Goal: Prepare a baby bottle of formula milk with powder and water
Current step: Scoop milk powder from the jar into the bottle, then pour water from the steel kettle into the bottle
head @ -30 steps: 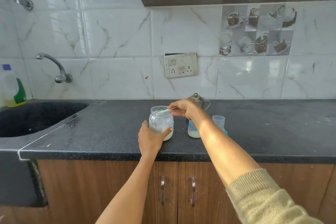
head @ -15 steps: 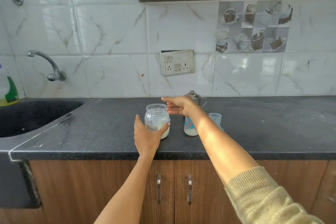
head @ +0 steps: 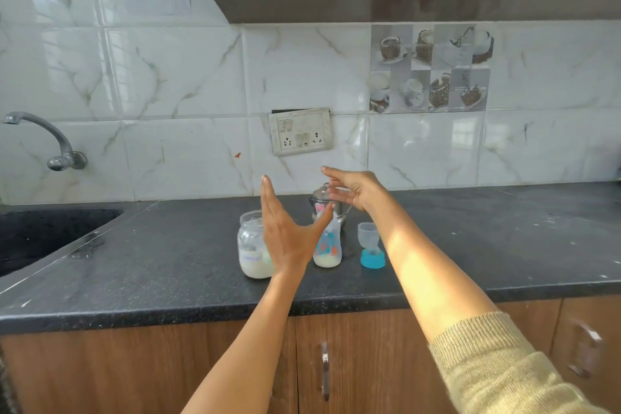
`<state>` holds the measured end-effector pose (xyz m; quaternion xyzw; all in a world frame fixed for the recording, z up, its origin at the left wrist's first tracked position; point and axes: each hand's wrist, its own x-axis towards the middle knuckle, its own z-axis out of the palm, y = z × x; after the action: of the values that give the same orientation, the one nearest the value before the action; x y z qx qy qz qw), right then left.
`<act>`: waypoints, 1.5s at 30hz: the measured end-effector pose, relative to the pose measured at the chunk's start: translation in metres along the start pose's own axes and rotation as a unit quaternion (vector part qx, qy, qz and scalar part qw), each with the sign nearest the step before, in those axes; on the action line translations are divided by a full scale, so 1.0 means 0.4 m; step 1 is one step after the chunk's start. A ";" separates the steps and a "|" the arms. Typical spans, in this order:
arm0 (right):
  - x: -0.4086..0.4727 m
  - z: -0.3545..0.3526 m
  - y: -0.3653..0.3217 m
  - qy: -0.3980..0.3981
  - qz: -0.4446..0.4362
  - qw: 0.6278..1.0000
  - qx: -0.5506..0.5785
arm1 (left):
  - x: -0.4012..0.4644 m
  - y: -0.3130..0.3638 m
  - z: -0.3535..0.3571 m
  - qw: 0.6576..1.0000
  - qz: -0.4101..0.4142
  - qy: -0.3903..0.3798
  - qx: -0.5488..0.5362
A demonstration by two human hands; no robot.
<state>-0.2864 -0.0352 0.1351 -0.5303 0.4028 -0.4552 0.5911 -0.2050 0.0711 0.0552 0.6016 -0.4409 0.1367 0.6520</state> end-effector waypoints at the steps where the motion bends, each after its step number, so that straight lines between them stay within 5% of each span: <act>1: 0.006 -0.019 -0.003 0.011 -0.004 1.000 0.002 | 0.000 0.010 0.015 1.000 0.000 -0.016 -0.007; 7: 0.067 -0.109 0.022 0.063 -0.006 0.998 0.003 | -0.004 0.016 0.091 0.986 -0.060 -0.151 -0.028; 13: 0.140 -0.137 0.065 0.080 0.002 0.996 -0.047 | -0.039 -0.050 0.122 0.965 -0.162 -0.205 0.005; 31: 0.397 -0.123 0.192 -0.014 -0.017 0.994 -0.103 | -0.063 -0.132 0.157 0.953 -0.193 -0.234 0.008; 45: 0.431 -0.114 0.212 0.020 -0.028 0.996 -0.081 | -0.062 -0.132 0.157 0.948 -0.201 -0.245 0.010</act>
<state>-0.2757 -0.2116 0.0466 -0.5780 0.4353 -0.4479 0.5251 -0.2075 0.0103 -0.0054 0.6989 -0.4558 -0.1446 0.5318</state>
